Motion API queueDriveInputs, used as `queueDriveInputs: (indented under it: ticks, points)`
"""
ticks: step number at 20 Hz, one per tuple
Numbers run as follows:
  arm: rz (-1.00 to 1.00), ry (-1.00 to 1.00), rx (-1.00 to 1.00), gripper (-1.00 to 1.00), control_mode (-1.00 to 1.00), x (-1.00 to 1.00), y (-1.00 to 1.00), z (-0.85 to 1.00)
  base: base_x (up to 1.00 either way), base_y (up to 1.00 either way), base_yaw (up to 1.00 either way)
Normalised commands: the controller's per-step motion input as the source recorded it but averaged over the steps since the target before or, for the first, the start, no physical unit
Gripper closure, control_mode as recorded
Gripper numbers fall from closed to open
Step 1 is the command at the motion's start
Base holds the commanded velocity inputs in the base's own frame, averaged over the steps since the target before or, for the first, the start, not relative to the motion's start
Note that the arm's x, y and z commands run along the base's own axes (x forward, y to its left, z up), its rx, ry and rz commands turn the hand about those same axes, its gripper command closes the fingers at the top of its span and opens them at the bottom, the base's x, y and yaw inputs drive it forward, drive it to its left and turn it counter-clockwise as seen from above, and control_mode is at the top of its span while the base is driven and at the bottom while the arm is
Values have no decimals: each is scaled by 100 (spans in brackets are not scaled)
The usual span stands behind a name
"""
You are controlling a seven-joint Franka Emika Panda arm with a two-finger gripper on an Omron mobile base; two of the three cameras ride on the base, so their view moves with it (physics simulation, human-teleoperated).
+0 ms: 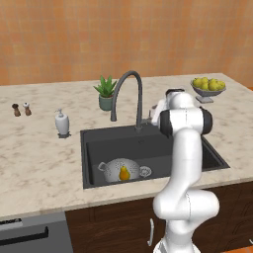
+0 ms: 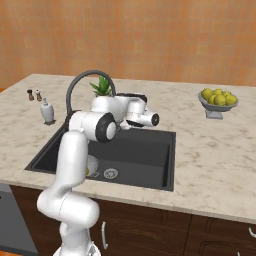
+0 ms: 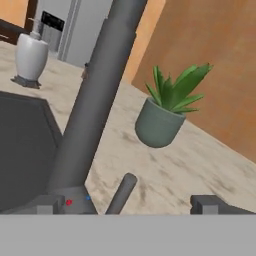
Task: Put the colander in the sink, put the pear in the colander, and turn on the sink faucet and pour water over the colander.
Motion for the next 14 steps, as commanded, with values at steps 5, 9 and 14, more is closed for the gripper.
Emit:
queueDriveInputs:
  ticks: [5, 9, 14]
  points:
    - [-2, 0, 3, -100, -100, 45, 8, -16, 0, 0, 0]
    - [-6, 0, 2, -100, -100, 48, 2, -16, 0, 0, 0]
    - [-9, 0, 2, -100, -100, 42, 0, -18, 0, 0, 0]
